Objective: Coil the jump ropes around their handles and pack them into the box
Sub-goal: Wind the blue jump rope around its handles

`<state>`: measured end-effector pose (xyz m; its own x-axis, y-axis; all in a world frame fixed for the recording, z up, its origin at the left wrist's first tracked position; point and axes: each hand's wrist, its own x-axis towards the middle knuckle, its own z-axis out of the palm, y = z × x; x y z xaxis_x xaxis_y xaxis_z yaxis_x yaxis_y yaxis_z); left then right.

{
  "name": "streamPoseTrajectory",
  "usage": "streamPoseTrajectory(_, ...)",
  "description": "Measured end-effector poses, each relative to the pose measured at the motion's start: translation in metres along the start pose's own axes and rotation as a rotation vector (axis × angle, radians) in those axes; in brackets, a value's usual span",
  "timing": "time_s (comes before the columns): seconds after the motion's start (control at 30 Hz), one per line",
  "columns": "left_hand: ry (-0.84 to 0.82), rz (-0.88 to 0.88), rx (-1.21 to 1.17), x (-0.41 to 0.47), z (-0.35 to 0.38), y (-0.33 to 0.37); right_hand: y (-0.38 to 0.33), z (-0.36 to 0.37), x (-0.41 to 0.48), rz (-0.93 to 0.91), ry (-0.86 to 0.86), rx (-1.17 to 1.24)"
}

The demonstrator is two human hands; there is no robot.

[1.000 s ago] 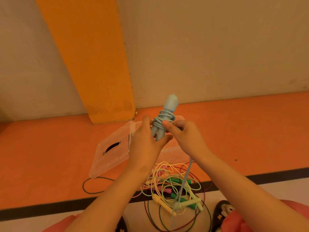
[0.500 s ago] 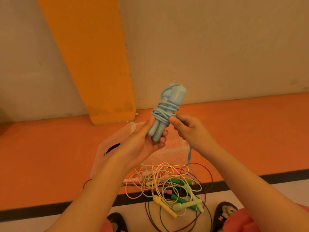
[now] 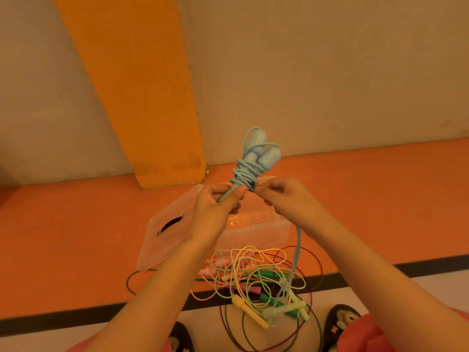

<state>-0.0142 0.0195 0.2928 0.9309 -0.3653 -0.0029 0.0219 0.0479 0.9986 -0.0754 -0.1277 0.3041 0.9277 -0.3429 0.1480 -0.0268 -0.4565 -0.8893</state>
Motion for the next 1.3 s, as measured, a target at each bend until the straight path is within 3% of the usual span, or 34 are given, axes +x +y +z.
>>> streamPoseTrajectory(0.17,0.106,0.287,0.377,-0.002,-0.002,-0.003,-0.009,0.004,-0.007,0.041,-0.034,0.074)
streamPoseTrajectory(0.37,0.078,0.487,0.568,-0.007,0.000,-0.006,-0.006,0.003,-0.007,0.010,0.080,0.079)
streamPoseTrajectory(0.47,-0.029,0.403,0.409,-0.004,-0.002,-0.001,-0.010,0.000,-0.009,-0.019,0.040,0.137)
streamPoseTrajectory(0.57,-0.175,0.080,-0.095,-0.004,-0.002,0.005,-0.012,-0.004,-0.008,-0.021,0.004,0.256)
streamPoseTrajectory(0.67,-0.296,-0.081,-0.262,-0.006,-0.002,0.011,-0.015,-0.006,-0.008,-0.032,-0.024,0.358)
streamPoseTrajectory(0.87,-0.376,-0.004,-0.238,-0.008,0.002,0.012,-0.013,0.004,-0.011,-0.051,-0.132,0.408)
streamPoseTrajectory(1.0,-0.402,-0.074,-0.281,-0.011,0.003,0.013,-0.014,0.007,-0.012,-0.039,-0.126,0.439)
streamPoseTrajectory(1.13,-0.413,-0.038,-0.281,-0.012,0.001,0.014,-0.015,0.007,-0.010,-0.077,-0.117,0.387)
streamPoseTrajectory(1.3,-0.237,0.093,-0.082,-0.002,-0.001,0.005,-0.011,0.005,-0.006,-0.028,-0.096,0.121)
